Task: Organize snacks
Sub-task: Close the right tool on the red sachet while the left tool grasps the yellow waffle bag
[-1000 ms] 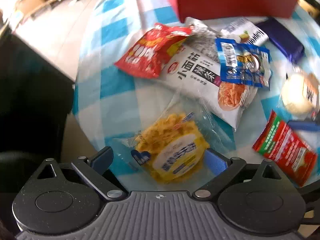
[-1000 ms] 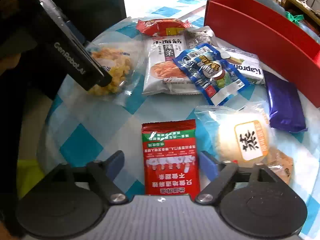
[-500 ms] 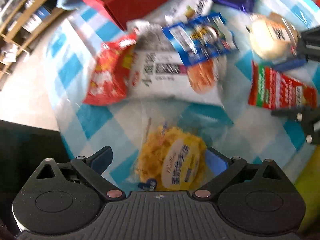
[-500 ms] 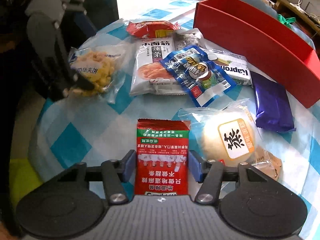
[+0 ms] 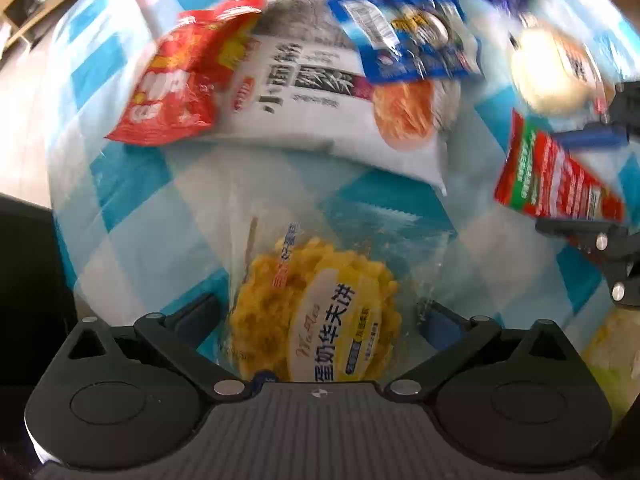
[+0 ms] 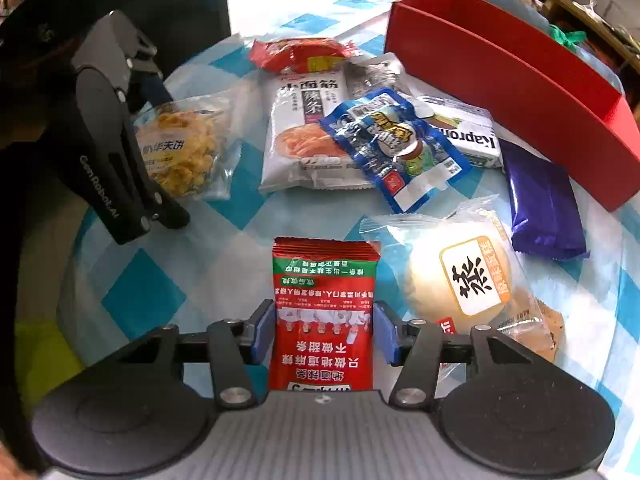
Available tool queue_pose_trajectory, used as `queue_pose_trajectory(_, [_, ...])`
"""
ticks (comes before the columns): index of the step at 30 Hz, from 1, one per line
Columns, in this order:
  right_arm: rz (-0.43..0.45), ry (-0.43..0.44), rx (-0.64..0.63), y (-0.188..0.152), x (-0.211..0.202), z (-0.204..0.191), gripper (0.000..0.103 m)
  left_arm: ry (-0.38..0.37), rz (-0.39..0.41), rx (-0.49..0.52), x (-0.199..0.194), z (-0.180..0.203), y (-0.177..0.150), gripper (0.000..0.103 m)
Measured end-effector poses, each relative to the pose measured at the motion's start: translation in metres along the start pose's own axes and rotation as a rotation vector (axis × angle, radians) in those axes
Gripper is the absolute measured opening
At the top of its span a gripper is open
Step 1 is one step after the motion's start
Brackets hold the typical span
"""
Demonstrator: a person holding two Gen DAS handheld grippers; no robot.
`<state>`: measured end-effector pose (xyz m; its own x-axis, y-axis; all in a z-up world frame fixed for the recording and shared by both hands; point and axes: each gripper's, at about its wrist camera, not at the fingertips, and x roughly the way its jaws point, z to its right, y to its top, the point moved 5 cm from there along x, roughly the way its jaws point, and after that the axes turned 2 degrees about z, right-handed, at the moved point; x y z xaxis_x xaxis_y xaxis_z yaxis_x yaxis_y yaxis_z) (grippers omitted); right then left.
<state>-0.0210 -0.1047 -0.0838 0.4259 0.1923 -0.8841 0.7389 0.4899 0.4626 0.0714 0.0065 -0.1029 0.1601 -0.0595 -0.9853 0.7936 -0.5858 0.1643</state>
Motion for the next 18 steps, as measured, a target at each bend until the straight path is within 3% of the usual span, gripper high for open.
queue_pose_trajectory(4, [0.0, -0.001, 0.025, 0.001, 0.0, 0.001, 0.045, 0.017, 0.015, 0.002, -0.003, 0.01, -0.005, 0.102])
queue_pose_trajectory(9, [0.008, -0.004, 0.066, 0.001, -0.002, 0.002, 0.044, -0.006, 0.065, -0.044, -0.016, 0.014, -0.014, 0.083])
queue_pose_trajectory(18, [0.046, 0.005, 0.108, 0.005, -0.011, -0.006, 0.043, -0.054, 0.149, -0.183, -0.048, 0.015, -0.023, 0.081])
